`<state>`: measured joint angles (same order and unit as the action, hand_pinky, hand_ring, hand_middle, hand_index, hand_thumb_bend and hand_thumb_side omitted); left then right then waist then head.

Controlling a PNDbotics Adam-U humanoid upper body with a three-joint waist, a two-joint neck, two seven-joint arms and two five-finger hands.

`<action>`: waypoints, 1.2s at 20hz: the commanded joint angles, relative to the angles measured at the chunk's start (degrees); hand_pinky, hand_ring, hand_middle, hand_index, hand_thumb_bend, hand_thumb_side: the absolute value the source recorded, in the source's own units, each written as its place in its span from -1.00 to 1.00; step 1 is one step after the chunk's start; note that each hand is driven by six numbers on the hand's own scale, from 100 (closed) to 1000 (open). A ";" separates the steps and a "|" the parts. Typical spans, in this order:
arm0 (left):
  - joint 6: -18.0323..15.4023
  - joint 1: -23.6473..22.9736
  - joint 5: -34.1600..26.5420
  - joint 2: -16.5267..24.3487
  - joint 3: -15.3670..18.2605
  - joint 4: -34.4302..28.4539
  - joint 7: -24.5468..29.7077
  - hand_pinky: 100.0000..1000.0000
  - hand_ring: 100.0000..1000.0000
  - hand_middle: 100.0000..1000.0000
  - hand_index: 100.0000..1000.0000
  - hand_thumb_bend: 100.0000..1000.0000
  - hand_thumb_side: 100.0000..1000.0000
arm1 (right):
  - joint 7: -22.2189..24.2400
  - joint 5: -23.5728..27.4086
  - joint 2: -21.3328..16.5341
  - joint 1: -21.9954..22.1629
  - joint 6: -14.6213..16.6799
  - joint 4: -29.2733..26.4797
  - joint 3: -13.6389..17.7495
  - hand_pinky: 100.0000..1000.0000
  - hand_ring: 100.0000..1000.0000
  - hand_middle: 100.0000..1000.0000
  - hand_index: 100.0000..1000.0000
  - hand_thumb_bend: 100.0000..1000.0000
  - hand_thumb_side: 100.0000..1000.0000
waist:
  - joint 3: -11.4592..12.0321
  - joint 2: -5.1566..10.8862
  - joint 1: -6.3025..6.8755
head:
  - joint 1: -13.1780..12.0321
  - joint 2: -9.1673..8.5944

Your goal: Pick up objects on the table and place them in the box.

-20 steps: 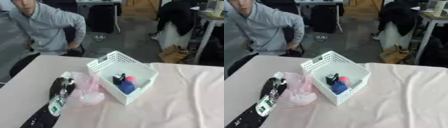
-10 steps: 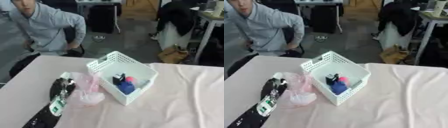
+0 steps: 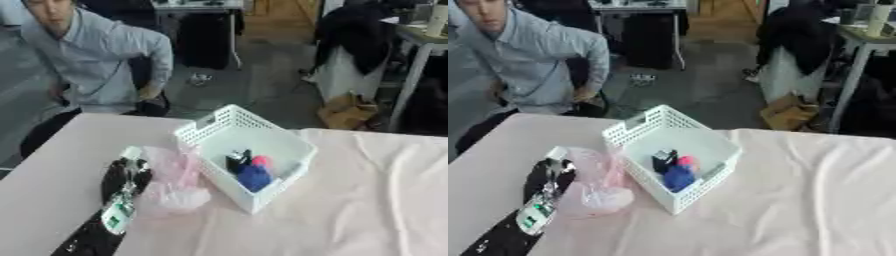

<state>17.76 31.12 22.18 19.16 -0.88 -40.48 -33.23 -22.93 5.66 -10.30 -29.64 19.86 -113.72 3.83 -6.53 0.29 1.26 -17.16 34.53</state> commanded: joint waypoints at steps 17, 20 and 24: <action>-6.47 0.41 -6.81 0.19 0.76 1.13 -6.75 -0.84 -0.63 -0.46 -0.25 -1.00 -0.17 | 0.27 0.39 -0.16 -0.55 -0.22 -0.87 -0.02 0.56 0.66 0.41 0.34 -1.00 0.86 | 0.14 -0.60 -0.57 | 0.28 -0.53; -6.82 0.42 -7.60 0.40 0.67 0.70 -6.67 -0.91 -0.73 -0.56 -0.28 -1.00 -0.27 | 0.32 0.42 -0.13 -0.58 -0.32 -0.87 -0.05 0.56 0.66 0.41 0.34 -1.00 0.85 | 0.20 -0.53 -0.56 | 0.50 -0.47; -7.24 0.51 -8.62 0.73 0.34 -0.96 -6.16 -0.91 -0.75 -0.58 -0.28 -1.00 -0.30 | 0.29 0.46 -0.20 -0.68 -0.27 -0.87 -0.09 0.56 0.66 0.41 0.34 -1.00 0.85 | 0.34 -0.38 -0.61 | 0.79 -0.40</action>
<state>10.74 30.96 14.07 18.75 -0.22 -40.41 -39.63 -22.70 5.82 -10.29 -29.60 19.61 -113.72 3.83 -6.24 0.29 1.25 -16.58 34.52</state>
